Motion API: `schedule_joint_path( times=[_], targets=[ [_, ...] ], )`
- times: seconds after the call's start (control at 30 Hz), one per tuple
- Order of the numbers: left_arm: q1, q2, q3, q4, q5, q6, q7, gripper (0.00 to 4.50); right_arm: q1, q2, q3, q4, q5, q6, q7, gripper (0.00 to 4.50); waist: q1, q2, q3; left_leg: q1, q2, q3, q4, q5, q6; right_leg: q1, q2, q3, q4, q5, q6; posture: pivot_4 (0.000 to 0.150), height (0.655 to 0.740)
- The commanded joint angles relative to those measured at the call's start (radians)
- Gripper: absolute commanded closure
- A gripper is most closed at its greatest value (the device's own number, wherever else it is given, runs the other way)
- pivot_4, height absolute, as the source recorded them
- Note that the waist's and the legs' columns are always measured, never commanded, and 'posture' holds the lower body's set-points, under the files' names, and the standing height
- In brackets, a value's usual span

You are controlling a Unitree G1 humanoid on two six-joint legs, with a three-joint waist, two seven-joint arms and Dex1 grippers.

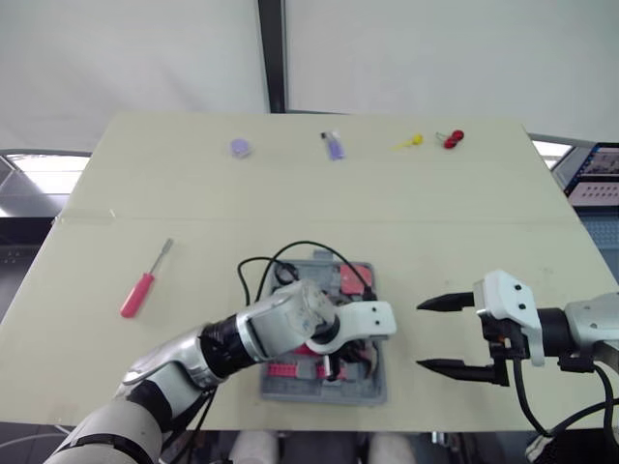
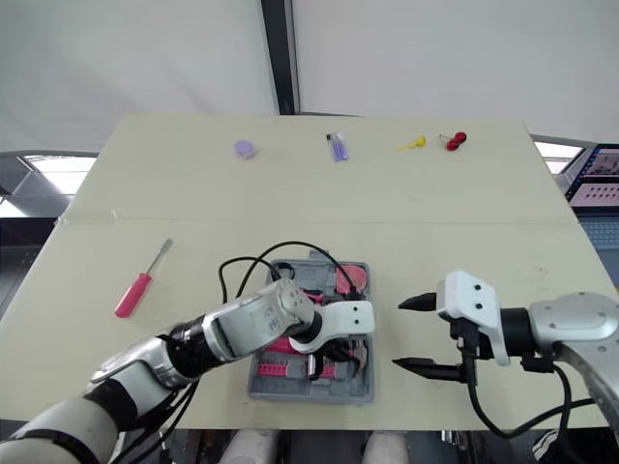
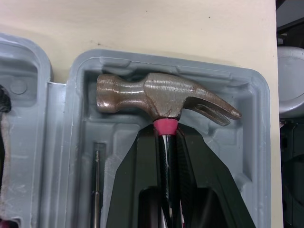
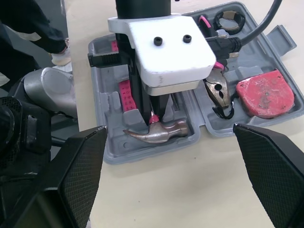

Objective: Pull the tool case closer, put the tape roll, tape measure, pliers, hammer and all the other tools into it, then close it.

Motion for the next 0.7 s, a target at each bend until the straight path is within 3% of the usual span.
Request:
schedule_joint_path(
  times=[0.03,0.57,0.7],
  targets=[
    [0.003,-0.002,-0.021,-0.012,0.006,-0.022,0.003,4.45,0.002,0.006,-0.021,-0.01,0.003,-0.014,-0.003,0.0,0.001,0.0,0.0,0.0,0.0,0.0,0.0,0.0,0.0,0.0,0.0,0.0,0.0,0.0,0.0,0.15,0.74],
    [0.008,-0.001,-0.018,-0.008,0.012,-0.046,0.003,4.45,0.002,0.01,-0.016,-0.004,-0.007,-0.022,-0.004,0.0,0.005,0.0,0.0,0.0,0.0,0.0,0.0,0.0,0.0,0.0,0.0,0.0,0.0,0.0,0.0,0.15,0.74],
    [0.006,0.002,-0.025,-0.009,0.016,-0.06,-0.002,2.7,-0.003,0.01,-0.014,-0.001,-0.008,-0.023,-0.003,0.0,0.006,0.0,0.0,0.0,0.0,0.0,0.001,0.0,0.0,0.0,0.0,0.0,0.0,0.0,0.0,0.15,0.74]
  ],
)
